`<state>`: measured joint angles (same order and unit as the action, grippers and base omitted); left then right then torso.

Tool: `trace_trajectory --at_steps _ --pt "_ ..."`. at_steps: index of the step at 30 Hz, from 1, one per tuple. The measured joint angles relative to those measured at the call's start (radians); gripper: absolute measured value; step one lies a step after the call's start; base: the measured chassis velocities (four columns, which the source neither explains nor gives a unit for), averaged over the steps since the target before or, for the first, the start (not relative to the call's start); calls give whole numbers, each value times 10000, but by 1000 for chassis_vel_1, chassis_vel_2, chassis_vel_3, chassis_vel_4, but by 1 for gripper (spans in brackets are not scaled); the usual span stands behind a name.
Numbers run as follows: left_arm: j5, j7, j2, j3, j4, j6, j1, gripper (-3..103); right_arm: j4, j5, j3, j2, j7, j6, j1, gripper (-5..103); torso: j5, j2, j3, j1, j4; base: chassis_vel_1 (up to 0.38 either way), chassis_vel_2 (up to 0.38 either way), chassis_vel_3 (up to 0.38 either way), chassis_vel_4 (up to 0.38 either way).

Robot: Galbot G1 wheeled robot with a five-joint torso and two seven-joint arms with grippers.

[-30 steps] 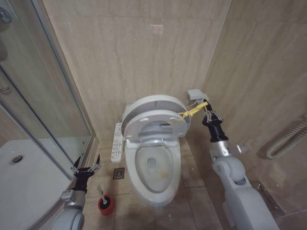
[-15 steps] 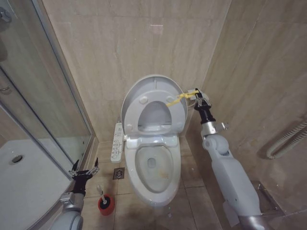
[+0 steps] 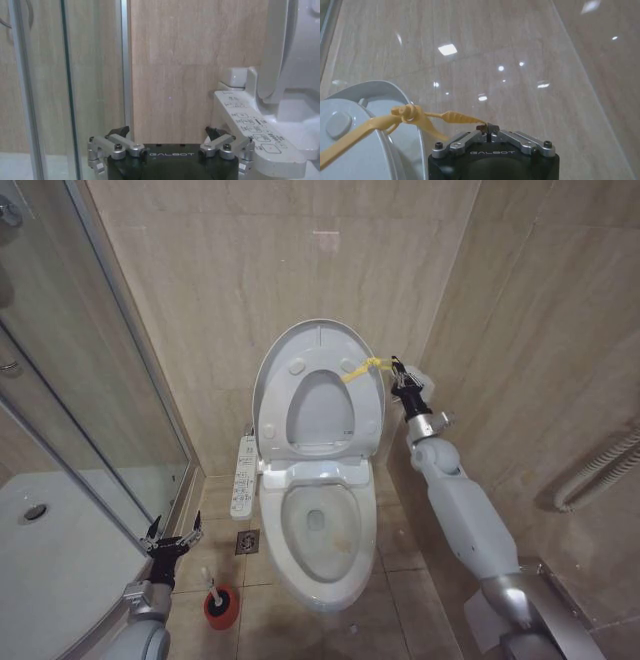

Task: Open the toilet lid, clean the toilet bowl with a toilet brush, close the toilet lid, and flush.

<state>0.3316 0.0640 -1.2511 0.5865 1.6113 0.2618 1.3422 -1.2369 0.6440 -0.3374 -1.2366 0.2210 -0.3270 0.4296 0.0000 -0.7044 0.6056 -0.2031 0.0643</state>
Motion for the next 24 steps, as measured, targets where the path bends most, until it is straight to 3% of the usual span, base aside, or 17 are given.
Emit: trace_trajectory --at_steps 9,23,24 --pt "149 -2 64 139 -1 45 38 100 1516 -58 301 -177 140 -56 -1173 1 -2 0 -1 0 -4 0 0 0 0" --pt "142 -8 -19 179 188 46 112 100 1006 52 346 39 66 25 -826 1 0 0 -1 0 0 0 0 0 0" --pt "141 -9 -19 187 197 46 118 100 867 101 357 58 32 54 -749 7 0 0 -1 0 0 0 0 0 0"
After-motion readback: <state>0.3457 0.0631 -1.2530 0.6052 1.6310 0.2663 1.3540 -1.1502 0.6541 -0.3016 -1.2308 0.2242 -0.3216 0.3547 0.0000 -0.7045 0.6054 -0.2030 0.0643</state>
